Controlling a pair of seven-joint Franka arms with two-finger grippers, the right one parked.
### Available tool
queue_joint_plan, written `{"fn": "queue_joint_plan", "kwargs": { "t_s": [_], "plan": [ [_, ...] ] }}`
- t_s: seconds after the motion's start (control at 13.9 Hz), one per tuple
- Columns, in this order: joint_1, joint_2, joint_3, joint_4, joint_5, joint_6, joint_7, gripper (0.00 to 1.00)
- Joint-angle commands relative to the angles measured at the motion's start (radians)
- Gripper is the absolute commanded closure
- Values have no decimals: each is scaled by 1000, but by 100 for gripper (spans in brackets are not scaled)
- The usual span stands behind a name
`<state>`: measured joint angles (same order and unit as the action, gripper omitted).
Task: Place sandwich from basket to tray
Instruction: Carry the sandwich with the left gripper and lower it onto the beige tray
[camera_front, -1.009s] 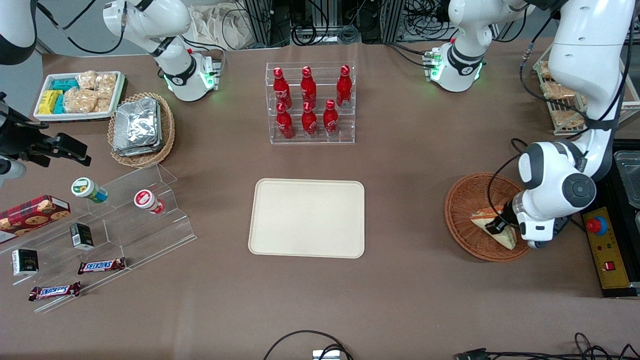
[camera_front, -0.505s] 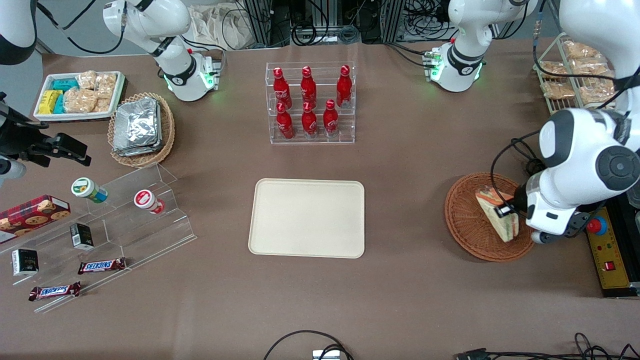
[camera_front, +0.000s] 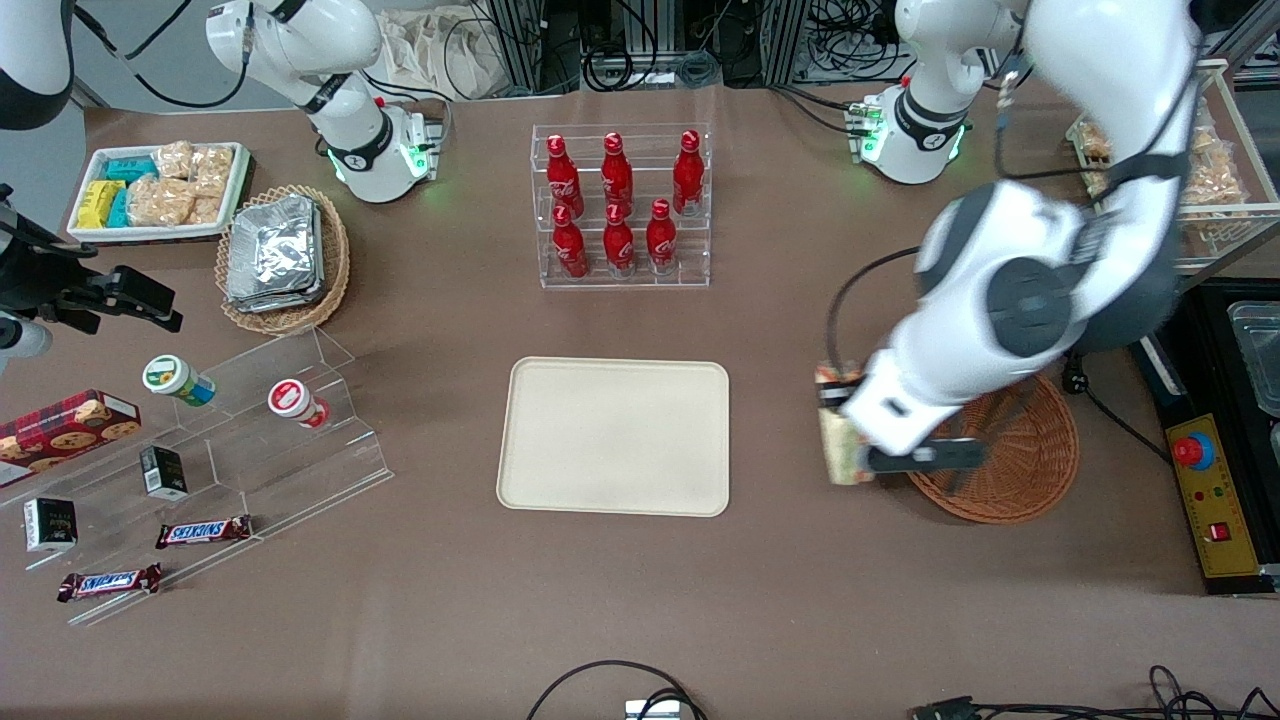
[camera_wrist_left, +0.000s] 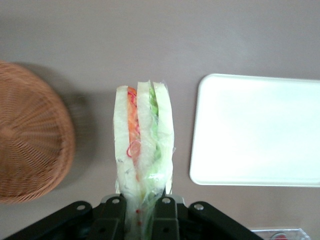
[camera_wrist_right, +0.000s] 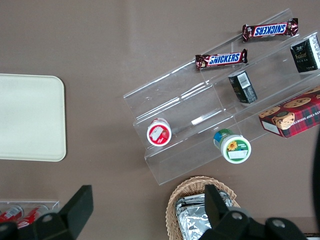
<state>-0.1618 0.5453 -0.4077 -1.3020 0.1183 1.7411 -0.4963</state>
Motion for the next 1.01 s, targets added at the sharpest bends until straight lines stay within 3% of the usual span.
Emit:
{"fn": "queue_joint_plan", "kwargs": {
  "t_s": [0.0,0.36,0.5,0.79,0.86,0.94],
  "plan": [
    [-120,177,6,164,63,29,-39,100],
    [-225,292,12,132,99,208,-103,100],
    [-226,311,10,54,174,326,-146,100],
    [-225,320,12,1,184,368,-206,100],
    [-220,318,12,1,184,365,-205,79],
    [-219,314,12,1,184,365,-206,1]
  ]
}}
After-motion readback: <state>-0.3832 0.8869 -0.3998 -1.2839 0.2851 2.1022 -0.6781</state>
